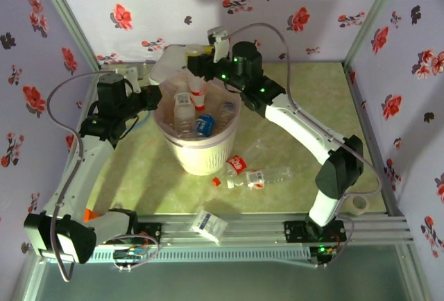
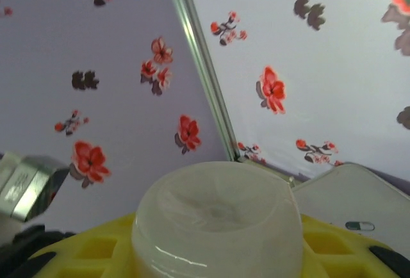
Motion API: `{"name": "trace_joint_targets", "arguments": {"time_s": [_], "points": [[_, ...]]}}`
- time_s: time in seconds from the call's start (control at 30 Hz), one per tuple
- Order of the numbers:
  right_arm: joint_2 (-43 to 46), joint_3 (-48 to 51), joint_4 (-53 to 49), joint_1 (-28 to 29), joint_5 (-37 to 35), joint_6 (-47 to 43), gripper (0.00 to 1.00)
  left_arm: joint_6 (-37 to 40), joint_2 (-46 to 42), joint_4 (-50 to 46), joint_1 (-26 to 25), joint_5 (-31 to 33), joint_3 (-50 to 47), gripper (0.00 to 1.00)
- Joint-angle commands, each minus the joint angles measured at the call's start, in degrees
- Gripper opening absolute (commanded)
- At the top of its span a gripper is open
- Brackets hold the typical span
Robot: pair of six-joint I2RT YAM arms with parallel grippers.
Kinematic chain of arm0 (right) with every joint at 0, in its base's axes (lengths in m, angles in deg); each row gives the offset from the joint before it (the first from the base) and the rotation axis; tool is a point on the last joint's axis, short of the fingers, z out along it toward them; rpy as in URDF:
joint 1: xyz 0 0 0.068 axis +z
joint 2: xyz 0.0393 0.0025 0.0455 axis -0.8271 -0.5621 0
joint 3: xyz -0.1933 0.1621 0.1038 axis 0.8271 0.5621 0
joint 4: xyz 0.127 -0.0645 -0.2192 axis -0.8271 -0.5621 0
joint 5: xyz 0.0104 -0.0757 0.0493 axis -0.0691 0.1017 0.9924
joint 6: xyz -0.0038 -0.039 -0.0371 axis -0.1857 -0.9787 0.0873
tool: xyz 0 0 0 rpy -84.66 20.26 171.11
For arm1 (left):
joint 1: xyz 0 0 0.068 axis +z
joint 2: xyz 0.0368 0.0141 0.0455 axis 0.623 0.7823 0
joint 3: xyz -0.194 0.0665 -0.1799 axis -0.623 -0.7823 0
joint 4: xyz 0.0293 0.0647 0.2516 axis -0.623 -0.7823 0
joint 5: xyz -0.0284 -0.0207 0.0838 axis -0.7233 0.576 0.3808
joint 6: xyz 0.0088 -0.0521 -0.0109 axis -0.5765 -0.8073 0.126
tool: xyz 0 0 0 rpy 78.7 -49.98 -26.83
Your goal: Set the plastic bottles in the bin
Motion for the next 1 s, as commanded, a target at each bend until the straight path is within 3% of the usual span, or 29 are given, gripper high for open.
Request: {"name": "trace_joint_targets", "arguments": {"time_s": [0.0, 0.17, 0.3, 0.63, 0.97], "points": [[1.5, 3.0, -3.2, 2.4, 3.6, -3.7, 0.29, -2.5, 0.6, 0.6, -1.4, -1.1, 0.0, 0.00], [3.1, 11.6, -3.0, 3.2, 3.2, -1.4, 0.29, -2.7, 1.1, 0.7, -1.9, 1.0, 0.4, 0.00], [6.7, 16.7, -2.5, 3.1, -2.4, -1.6, 0.29, -2.4, 1.2, 0.5, -1.9, 1.7, 0.4, 0.00], [12.1, 15.9, -3.1, 3.1, -19.6, -10.6, 0.25, -2.3, 1.7, 0.3, -2.1, 2.0, 0.5, 0.00], [3.3, 19.0, -5.1, 5.4, -9.5, -2.7, 0.28, -2.7, 3.0, 0.7, -2.6, 1.7, 1.4, 0.00]]}}
